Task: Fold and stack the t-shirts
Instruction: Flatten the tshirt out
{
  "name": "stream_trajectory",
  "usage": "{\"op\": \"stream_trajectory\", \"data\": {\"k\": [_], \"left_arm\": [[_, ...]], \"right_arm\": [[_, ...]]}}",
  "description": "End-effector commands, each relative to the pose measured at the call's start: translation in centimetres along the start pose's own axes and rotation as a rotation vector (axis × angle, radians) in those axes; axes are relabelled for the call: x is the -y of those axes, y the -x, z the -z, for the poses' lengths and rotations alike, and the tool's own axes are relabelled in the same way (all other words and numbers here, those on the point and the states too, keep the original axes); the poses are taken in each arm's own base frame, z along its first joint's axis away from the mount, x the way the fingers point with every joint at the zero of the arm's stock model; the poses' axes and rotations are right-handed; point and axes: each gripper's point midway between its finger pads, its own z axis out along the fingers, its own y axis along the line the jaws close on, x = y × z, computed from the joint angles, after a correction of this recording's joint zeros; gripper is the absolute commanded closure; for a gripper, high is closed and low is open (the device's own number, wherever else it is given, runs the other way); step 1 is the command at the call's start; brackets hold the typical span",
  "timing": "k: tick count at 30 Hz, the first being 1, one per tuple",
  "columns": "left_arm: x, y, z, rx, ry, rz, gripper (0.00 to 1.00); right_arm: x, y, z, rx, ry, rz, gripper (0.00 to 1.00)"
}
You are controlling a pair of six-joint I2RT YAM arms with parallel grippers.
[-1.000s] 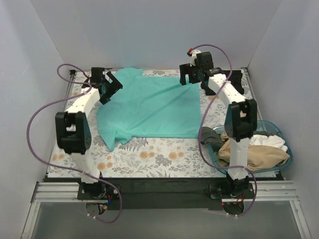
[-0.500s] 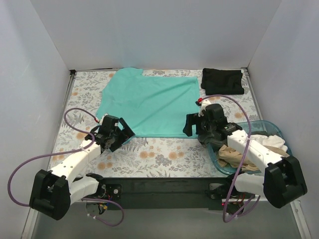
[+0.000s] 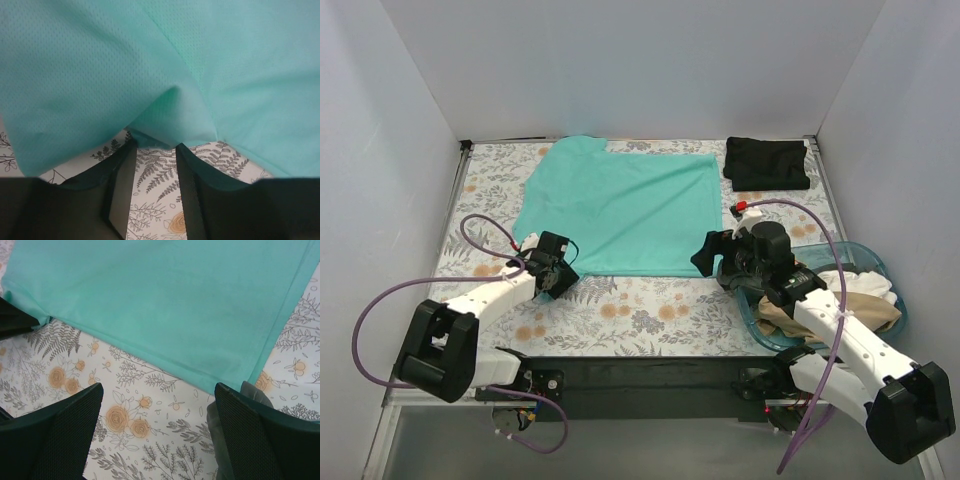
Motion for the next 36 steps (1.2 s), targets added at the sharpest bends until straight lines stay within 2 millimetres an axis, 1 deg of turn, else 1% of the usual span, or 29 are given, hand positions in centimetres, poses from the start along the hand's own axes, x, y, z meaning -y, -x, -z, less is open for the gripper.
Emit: {"op": "stream_trajectory", "data": {"k": [1, 2, 4, 5, 9, 10, 11, 12, 13, 14, 15, 16, 18, 21, 24, 25, 26, 28, 29, 32, 33, 34, 35, 36], "left_arm": [[-0.3, 0.8, -0.8, 0.042, 0.05, -0.002, 0.69], [-0.4, 0.8, -1.0, 0.041, 0.053, -0.006, 0.82], [-0.6, 0.7, -1.3, 0.037, 0.066, -0.015, 0.99], [-0.5, 0.6, -1.2, 0.026, 0.069, -0.018, 1.0], [0.2, 0.1, -0.3, -0.023, 0.051, -0.013, 1.0], [-0.2, -0.2, 0.2, -0.04, 0.064, -0.006, 1.0], [0.4, -0.2, 0.8, -0.051, 0.051, 0.008, 1.0], [0.9, -0.6, 1.3, -0.081, 0.033, 0.004, 1.0], [0.7, -0.9, 1.9, -0.101, 0.042, -0.002, 1.0], [0.9, -1.1, 2.4, -0.119, 0.039, -0.002, 1.0], [1.7, -1.3, 3.2, -0.146, 0.008, -0.014, 1.0], [1.7, -1.6, 3.8, -0.165, 0.008, -0.024, 1.0], [2.4, -1.6, 4.9, -0.183, -0.018, -0.045, 1.0], [1.1, -2.4, 5.9, -0.243, 0.045, -0.077, 1.0], [0.2, -3.1, 6.2, -0.287, 0.092, -0.1, 1.0], [0.2, -3.4, 6.3, -0.306, 0.083, -0.129, 1.0], [0.6, -4.5, 6.8, -0.37, 0.054, -0.132, 1.0], [0.6, -5.1, 7.1, -0.412, 0.035, -0.162, 1.0], [0.7, -5.4, 7.3, -0.433, 0.024, -0.177, 0.99], [-0.2, -5.5, 7.4, -0.443, 0.063, -0.209, 0.97], [-0.4, -5.4, 7.3, -0.433, 0.075, -0.215, 0.91], [-0.2, -5.1, 7.2, -0.421, 0.068, -0.214, 0.83], [0.0, -4.9, 7.2, -0.407, 0.061, -0.211, 0.69], [0.2, -4.7, 7.2, -0.398, 0.056, -0.209, 0.45]], "right_arm": [[0.0, -0.3, 0.4, 0.011, 0.004, -0.014, 0.02], [0.1, -0.5, 0.4, 0.009, 0.0, -0.016, 0.02], [0.2, -0.5, 0.6, 0.01, -0.008, -0.017, 0.02], [0.3, -0.6, 0.6, 0.009, -0.011, -0.015, 0.02], [0.6, -1.0, 0.8, -0.005, -0.029, -0.02, 0.02], [0.6, -1.0, 0.8, -0.011, -0.031, -0.021, 0.02], [0.8, -1.4, 0.8, -0.027, -0.041, -0.025, 0.02], [0.9, -1.5, 0.9, -0.03, -0.049, -0.027, 0.02], [1.1, -1.6, 0.9, -0.038, -0.056, -0.03, 0.02], [1.1, -1.7, 0.9, -0.043, -0.059, -0.033, 0.02], [1.3, -2.0, 1.0, -0.054, -0.07, -0.032, 0.02], [1.4, -2.1, 1.0, -0.059, -0.075, -0.033, 0.02], [1.6, -2.4, 1.0, -0.076, -0.086, -0.03, 0.02], [2.0, -2.9, 1.0, -0.098, -0.103, -0.027, 0.02], [2.2, -3.2, 1.0, -0.112, -0.112, -0.025, 0.02], [2.2, -3.2, 1.0, -0.114, -0.112, -0.022, 0.02], [2.3, -3.3, 1.0, -0.119, -0.116, -0.021, 0.02], [2.4, -3.5, 1.0, -0.131, -0.12, -0.014, 0.02], [2.4, -3.5, 0.9, -0.135, -0.121, -0.011, 0.02], [2.5, -3.5, 0.9, -0.14, -0.12, 0.007, 0.02], [2.4, -3.5, 0.8, -0.141, -0.117, 0.01, 0.02], [2.5, -3.5, 0.8, -0.142, -0.115, 0.014, 0.02], [2.3, -3.6, 0.8, -0.147, -0.104, 0.025, 0.02], [2.1, -3.3, 0.8, -0.146, -0.092, 0.034, 0.02]]}}
